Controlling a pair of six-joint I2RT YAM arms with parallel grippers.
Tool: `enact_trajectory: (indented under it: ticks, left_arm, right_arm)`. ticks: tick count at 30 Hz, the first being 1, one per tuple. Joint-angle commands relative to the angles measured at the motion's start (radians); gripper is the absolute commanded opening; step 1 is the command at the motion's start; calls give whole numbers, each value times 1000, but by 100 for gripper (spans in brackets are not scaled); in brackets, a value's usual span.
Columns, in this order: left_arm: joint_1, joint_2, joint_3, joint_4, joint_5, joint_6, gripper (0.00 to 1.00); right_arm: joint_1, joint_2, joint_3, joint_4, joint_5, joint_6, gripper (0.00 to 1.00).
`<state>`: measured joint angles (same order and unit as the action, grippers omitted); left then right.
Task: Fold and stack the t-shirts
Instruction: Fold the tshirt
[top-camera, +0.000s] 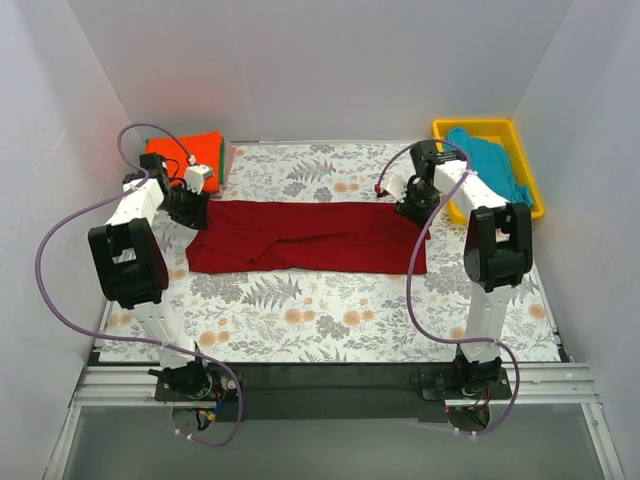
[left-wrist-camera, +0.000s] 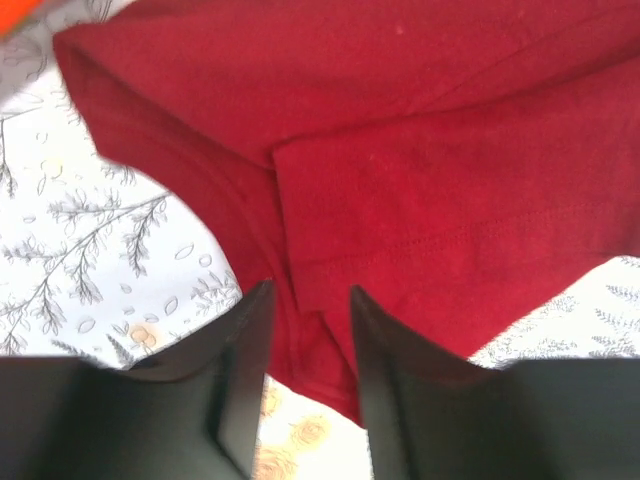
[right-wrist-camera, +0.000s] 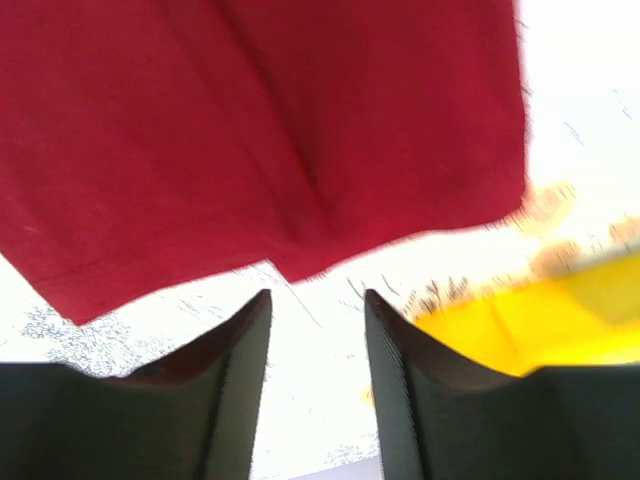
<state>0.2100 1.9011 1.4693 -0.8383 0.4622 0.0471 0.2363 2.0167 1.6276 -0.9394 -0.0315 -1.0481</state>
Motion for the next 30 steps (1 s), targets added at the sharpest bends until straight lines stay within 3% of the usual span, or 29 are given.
enact_trajectory:
  ticks: [1, 2, 3, 7, 16, 30]
  left_arm:
    - [81, -80, -15, -56, 73, -78, 41]
    - [98, -92, -32, -96, 90, -67, 46]
    - [177, -149, -132, -151, 161, -50, 50]
    - [215, -215, -286, -102, 184, -68, 50]
    - [215, -217, -376, -28, 178, -90, 56]
    - [210, -175, -377, -2, 179, -95, 61]
  right_arm:
    - [-87, -94, 43, -81, -88, 135, 50]
    - [-103, -113, 23, -100, -109, 164, 51]
    - [-176, -198, -108, -133, -260, 298, 51]
    - [-227, -245, -293, -116, -470, 399, 49]
    - [-264, -223, -419, 26, -495, 531, 54]
    - [-264, -127, -348, 76, -505, 603, 54]
